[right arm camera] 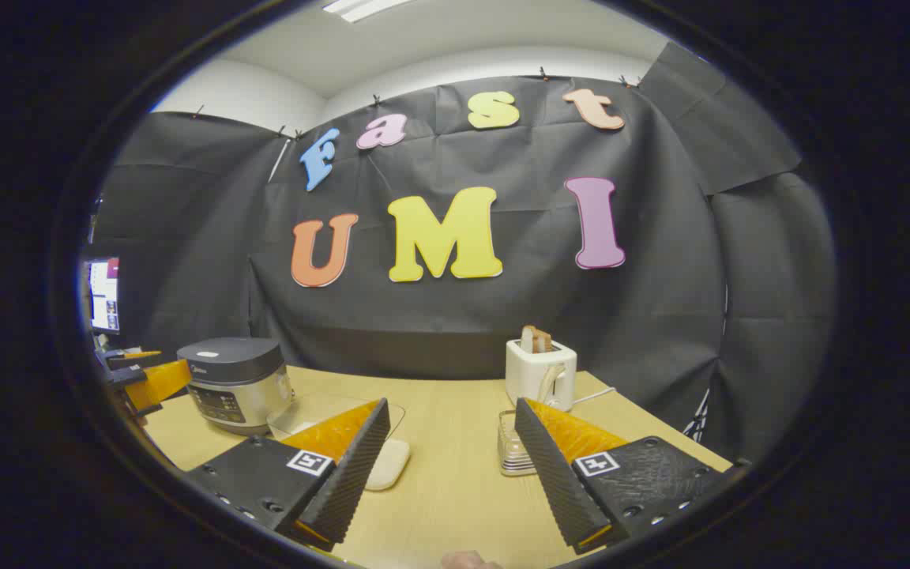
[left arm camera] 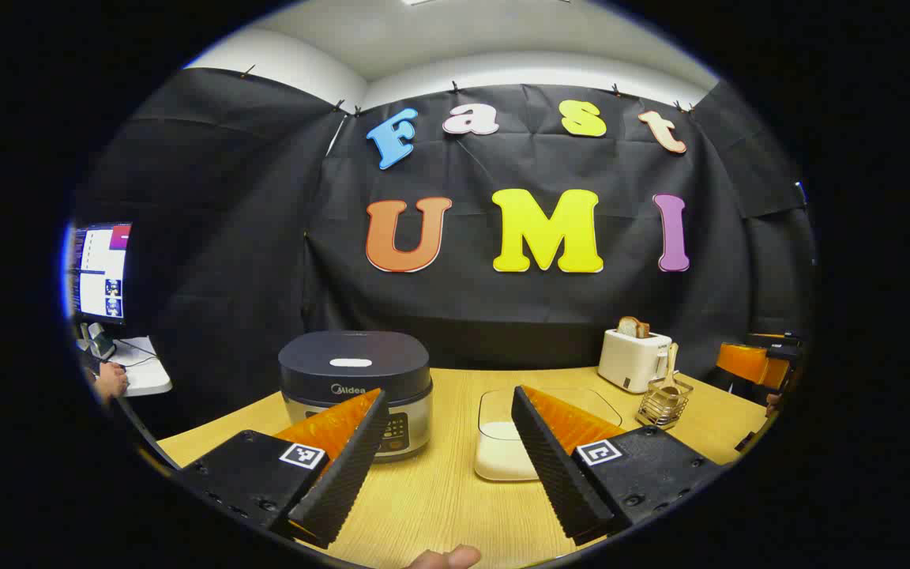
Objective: Close the left gripper, press the button to open the rice cooker; take a wooden spoon from the chopstick holder with the right hand, scoop a spoonful of rice and pour it into the rice cooker, then put the wooden spoon back into the chopstick holder.
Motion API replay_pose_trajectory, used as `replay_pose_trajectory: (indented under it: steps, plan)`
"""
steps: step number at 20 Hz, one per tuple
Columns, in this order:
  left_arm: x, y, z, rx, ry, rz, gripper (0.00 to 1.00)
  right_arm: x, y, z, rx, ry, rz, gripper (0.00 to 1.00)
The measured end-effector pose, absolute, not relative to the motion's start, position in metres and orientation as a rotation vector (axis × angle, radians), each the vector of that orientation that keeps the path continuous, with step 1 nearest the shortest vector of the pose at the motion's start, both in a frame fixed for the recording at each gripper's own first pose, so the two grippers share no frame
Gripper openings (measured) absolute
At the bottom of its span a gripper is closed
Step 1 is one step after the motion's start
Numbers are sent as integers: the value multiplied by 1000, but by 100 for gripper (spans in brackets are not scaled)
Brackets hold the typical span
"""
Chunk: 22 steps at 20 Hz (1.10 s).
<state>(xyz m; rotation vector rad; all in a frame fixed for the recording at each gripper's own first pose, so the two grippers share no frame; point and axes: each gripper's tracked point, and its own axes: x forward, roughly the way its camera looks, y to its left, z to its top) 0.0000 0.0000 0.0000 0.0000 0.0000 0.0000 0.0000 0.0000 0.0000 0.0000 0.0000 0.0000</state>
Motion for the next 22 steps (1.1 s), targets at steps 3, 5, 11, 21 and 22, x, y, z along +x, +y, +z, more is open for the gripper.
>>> replay_pose_trajectory:
  steps: [3, 5, 11, 21, 22]
  plan:
    - [-1, -5, -4, 28, 10, -11, 100, -2, 1, 0, 3, -1, 5, 97]
    - [-2, -8, -2, 30, 7, -20, 99, -3, 4, 1, -3, -5, 10, 95]
    - [-4, -3, 0, 17, -4, -11, 99, -4, 6, -2, -5, 2, 20, 94]
    - [9, 23, -2, 0, 34, 67, 99, -2, -8, -2, 11, 12, 2, 97]
    - [13, 29, -2, 2, 51, 87, 98, -3, -11, 0, 18, 11, -1, 97]
